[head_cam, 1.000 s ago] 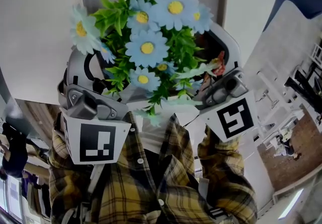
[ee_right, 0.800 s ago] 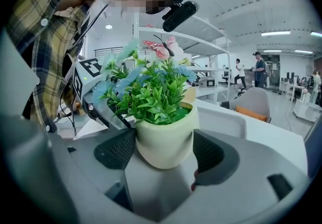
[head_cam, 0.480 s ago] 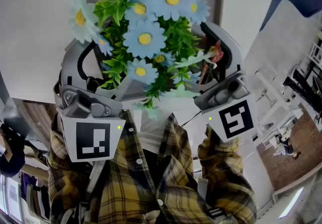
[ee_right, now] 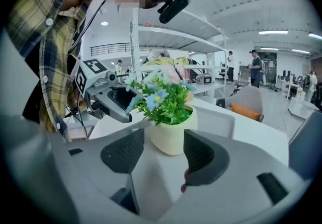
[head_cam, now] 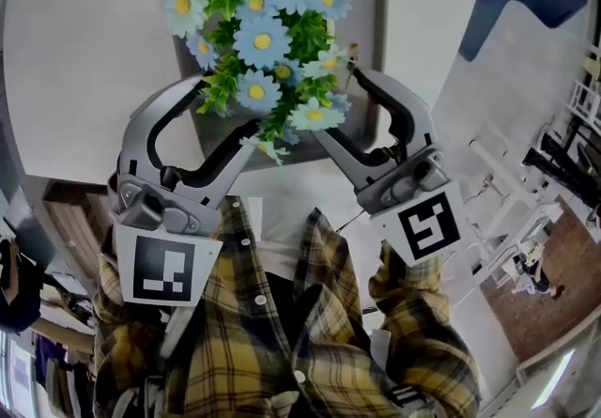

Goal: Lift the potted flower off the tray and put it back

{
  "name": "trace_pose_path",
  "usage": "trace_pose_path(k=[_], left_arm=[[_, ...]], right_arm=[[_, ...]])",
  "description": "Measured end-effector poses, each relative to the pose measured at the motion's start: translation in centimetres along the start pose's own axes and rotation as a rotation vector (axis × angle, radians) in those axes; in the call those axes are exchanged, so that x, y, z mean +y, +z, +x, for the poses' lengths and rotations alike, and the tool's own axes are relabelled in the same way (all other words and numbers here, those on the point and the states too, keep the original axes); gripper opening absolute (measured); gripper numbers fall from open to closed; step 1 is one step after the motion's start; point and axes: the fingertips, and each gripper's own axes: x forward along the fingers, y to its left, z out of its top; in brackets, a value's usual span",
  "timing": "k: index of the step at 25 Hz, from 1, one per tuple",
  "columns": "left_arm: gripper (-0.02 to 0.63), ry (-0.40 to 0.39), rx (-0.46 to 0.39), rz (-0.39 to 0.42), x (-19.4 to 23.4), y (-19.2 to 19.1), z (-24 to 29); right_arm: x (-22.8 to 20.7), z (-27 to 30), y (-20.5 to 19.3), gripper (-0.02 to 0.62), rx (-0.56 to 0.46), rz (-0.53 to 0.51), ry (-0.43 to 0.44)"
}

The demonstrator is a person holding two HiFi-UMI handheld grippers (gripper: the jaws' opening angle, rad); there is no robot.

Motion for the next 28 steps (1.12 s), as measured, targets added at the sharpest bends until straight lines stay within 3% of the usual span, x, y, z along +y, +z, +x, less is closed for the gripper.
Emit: trace_pose_path(k=[5, 12, 20, 28], left_arm=[[0.251, 0.015, -0.060, -0.040, -0.2, 2.0, -1.4], [0.167, 0.089, -0.247, -0.079, -0.3, 10.0, -5.8], [0.121, 0.205, -0.418, -0.029, -1.4, 18.6, -10.5], [0.034, 0.291, -0.507, -0.012, -3.1, 22.8, -14.2]], right_arm=[[0.8, -1.7, 1.6, 0.179, -0.019, -0.008, -0.016], [2.5, -5.6, 9.7, 0.069, -0.153, -0.110, -0.056], [3.3, -10.7, 18.2, 0.021, -0.342, -0.122, -0.162], [5.3, -14.5, 22.7, 0.002, -0.458, -0.139, -0.164]])
